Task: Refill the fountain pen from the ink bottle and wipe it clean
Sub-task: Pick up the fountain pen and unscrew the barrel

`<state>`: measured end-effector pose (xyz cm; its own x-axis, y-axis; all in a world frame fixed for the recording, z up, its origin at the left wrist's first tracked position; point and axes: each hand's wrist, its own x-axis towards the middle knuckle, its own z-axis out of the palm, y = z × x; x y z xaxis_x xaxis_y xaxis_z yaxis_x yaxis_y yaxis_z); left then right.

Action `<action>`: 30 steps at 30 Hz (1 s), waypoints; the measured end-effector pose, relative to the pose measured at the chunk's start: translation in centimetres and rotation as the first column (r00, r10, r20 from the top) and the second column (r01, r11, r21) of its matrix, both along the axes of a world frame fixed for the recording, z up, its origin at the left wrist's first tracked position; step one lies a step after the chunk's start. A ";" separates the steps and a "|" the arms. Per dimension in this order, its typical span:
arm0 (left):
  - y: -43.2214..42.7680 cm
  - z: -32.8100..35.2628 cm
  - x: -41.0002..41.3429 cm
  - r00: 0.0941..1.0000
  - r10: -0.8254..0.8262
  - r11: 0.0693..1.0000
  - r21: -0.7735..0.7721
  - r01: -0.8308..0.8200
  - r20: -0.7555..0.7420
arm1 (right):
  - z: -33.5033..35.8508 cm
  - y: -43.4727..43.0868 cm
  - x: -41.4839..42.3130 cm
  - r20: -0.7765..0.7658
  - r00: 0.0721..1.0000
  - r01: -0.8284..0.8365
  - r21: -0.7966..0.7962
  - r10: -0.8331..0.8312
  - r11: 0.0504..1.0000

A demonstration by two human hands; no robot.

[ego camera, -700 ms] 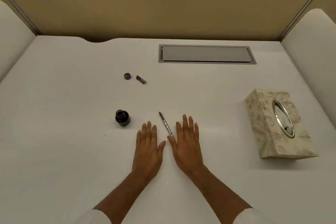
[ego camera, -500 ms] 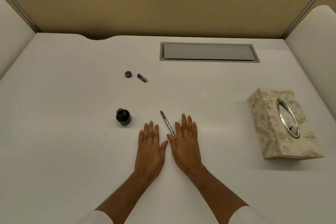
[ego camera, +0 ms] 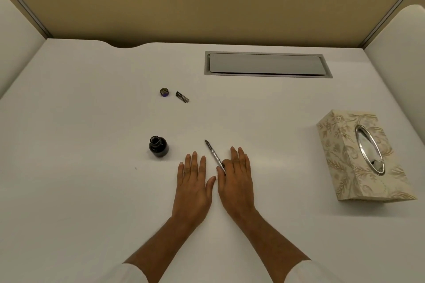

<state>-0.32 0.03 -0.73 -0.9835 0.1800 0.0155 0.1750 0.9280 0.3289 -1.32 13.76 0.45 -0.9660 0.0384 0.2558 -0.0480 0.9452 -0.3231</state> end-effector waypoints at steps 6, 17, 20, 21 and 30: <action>-0.1 0.1 -0.2 1.000 0.000 1.000 0.027 0.000 0.018 | -0.1 -0.2 -0.2 -0.053 0.998 0.017 -0.009 -0.017 1.000; 0.9 2.8 -0.8 0.991 0.107 0.909 0.396 -0.129 0.076 | 1.5 -0.3 0.8 -0.143 0.989 0.009 -0.154 -0.031 0.988; 2.4 5.7 -1.4 0.923 0.265 0.636 0.669 -0.385 0.280 | 2.3 -0.2 1.3 -0.159 0.987 -0.006 -0.196 -0.026 0.981; 2.8 6.6 -1.7 0.895 0.286 0.518 0.730 -0.446 0.343 | 2.7 -0.1 1.4 -0.167 0.986 -0.009 -0.219 -0.029 0.976; 3.9 9.1 -3.1 0.763 0.173 -0.048 0.779 -0.625 0.623 | 4.8 0.1 2.6 -0.052 0.999 -0.021 -0.445 -0.003 0.895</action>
